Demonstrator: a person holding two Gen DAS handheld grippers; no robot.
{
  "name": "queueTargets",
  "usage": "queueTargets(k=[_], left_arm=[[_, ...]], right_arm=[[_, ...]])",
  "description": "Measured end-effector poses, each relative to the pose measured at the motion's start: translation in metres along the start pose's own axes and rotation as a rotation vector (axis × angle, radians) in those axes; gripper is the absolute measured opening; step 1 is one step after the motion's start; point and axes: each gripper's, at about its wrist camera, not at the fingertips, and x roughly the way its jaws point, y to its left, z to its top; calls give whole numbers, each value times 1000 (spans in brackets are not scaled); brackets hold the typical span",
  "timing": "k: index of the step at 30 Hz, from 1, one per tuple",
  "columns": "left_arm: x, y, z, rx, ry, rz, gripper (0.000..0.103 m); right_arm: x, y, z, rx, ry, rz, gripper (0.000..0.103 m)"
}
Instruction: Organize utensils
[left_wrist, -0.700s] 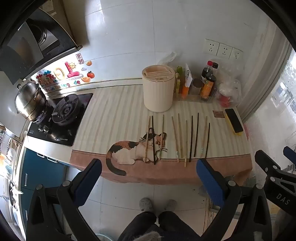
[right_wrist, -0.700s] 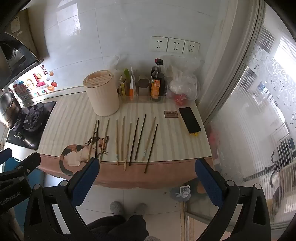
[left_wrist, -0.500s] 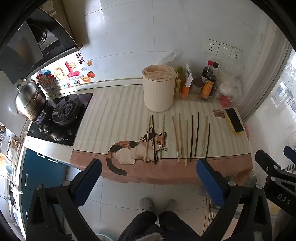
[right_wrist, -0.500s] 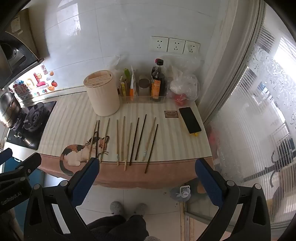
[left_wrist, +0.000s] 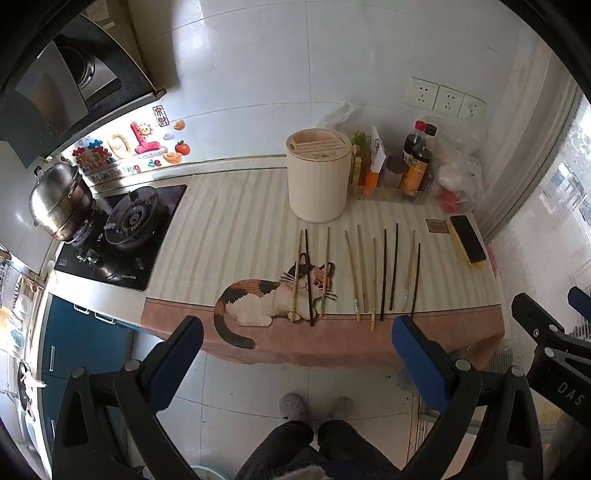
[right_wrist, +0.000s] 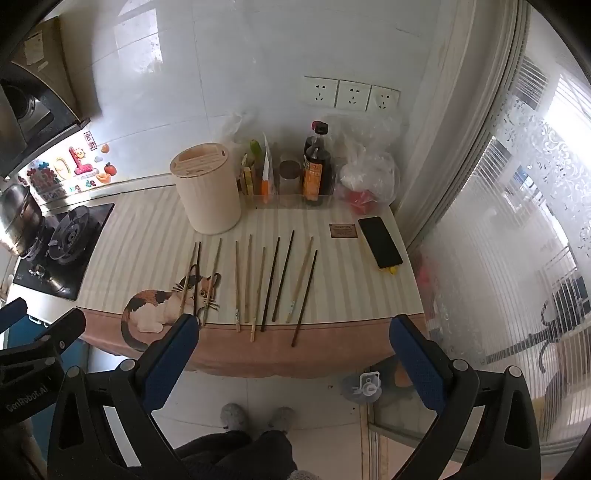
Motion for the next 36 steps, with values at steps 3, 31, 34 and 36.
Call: queueTargets(k=[3,31,34,36], left_arm=[[-1,0,0,-1,-3,-1,103],[-9,11,4,-8,-26,2,103],[-9,12,6,-8,-28,2,103],[-10,13,8,-9,-29,1,103]], right_arm=[[0,0,0,-1,-2,-4,103],[-10,10,5,-3,-29,-2,103],[-11,12,6,-5,-33,-2,103],[-11,12,6,-6,-34,-2,103]])
